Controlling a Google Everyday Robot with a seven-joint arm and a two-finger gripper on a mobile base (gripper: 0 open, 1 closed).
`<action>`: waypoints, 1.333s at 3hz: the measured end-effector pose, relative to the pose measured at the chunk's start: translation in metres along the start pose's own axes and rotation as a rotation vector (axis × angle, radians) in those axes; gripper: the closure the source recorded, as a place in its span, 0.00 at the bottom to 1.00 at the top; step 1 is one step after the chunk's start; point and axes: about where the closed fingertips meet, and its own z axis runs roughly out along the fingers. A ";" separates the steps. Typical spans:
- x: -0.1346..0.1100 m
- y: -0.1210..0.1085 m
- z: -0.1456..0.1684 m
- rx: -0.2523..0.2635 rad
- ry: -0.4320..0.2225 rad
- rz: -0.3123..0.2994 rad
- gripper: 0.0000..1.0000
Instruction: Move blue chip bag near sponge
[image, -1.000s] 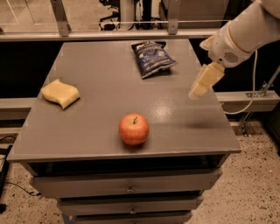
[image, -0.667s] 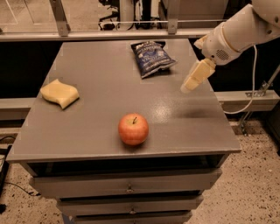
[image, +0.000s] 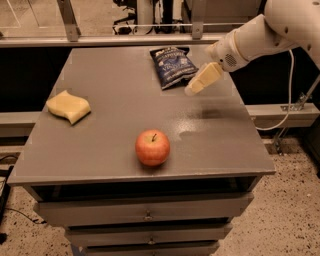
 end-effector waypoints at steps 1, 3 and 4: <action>-0.012 -0.004 0.026 -0.001 -0.040 0.029 0.00; -0.023 -0.056 0.062 0.078 -0.095 0.065 0.02; -0.017 -0.073 0.065 0.100 -0.090 0.082 0.24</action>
Offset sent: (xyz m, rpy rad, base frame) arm 0.0608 0.0365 -0.0144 0.1152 -0.0465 -0.0694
